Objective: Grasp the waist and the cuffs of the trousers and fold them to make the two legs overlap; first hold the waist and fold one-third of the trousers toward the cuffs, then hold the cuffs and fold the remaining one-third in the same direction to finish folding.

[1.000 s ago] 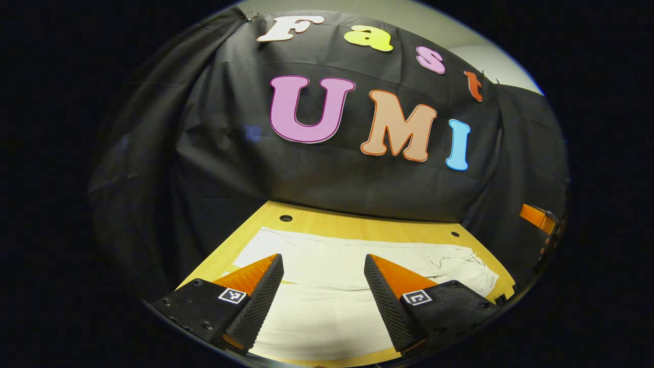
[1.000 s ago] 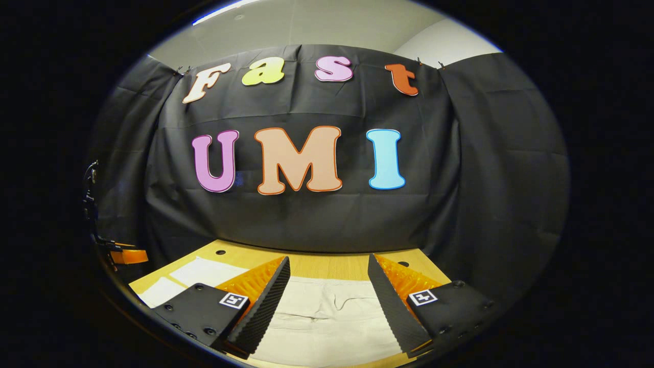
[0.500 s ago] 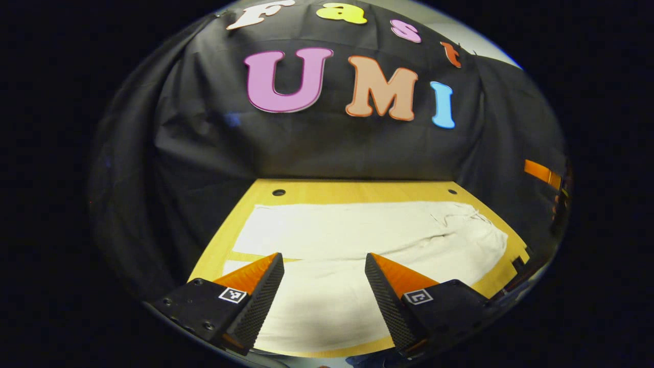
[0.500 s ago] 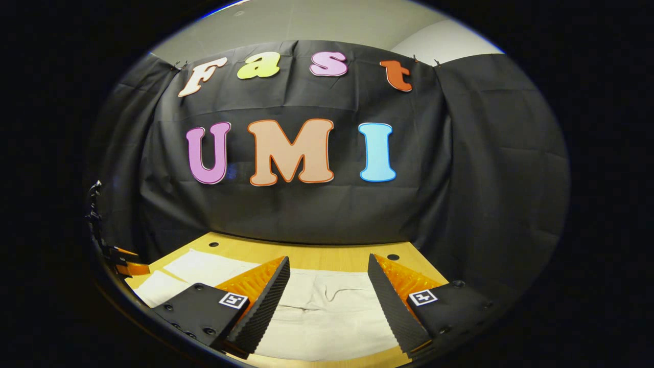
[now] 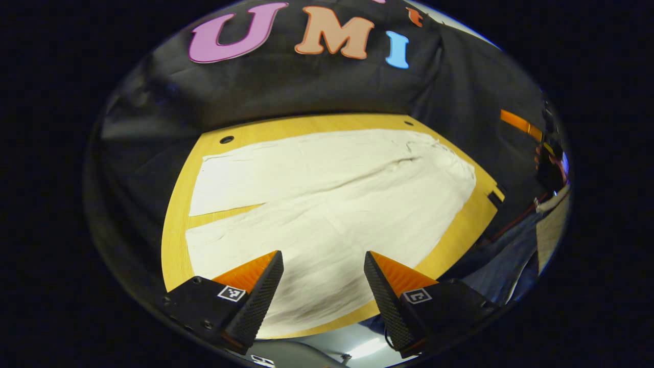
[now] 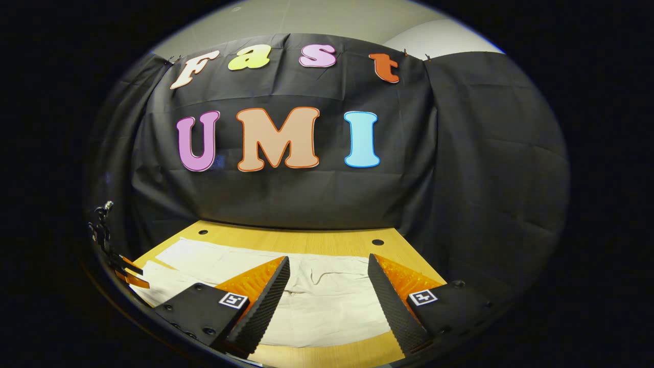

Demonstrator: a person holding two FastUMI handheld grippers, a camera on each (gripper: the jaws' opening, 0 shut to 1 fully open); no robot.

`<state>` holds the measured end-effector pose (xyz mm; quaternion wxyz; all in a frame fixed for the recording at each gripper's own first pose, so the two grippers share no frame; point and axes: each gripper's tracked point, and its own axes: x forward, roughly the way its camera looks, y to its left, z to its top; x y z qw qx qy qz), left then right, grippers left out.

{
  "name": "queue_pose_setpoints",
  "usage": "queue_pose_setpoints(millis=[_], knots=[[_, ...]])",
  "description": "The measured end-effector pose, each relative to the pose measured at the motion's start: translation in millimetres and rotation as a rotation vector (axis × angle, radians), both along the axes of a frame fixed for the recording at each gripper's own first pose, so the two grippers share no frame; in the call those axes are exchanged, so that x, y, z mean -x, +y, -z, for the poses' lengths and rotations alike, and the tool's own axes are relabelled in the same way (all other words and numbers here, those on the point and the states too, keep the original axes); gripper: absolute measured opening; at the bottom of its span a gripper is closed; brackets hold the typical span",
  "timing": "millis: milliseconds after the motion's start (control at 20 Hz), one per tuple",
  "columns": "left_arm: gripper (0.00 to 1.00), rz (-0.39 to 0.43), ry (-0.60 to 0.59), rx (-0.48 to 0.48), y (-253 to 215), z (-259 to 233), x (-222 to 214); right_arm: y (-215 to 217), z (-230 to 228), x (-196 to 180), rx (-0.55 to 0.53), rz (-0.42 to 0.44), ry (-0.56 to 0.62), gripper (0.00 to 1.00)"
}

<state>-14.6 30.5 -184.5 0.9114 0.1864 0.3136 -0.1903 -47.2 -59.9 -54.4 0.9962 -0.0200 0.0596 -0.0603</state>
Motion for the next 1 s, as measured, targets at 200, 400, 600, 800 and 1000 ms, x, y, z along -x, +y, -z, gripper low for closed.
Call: queue_pose_setpoints(millis=[200, 400, 600, 800, 1000], knots=[[0.94, 0.125, 0.155, -0.154, 13, 30, 27, -9, 2, 6, 0.001, 0.023, 0.005, 0.98], [0.92, 0.183, 0.255, -0.209, 16, 50, 43, -17, 10, 12, -0.004, 0.051, 0.022, 0.98], [0.88, 0.199, 0.330, -0.303, 34, 68, 48, -18, 18, 17, -0.002, 0.055, 0.044, 0.98], [0.81, 0.220, 0.368, -0.361, 47, 76, 46, -25, 16, 18, -0.003, 0.075, 0.036, 0.99], [0.75, 0.241, 0.398, -0.426, 58, 81, 48, -36, 15, 17, 0.002, 0.096, 0.039, 0.99]])
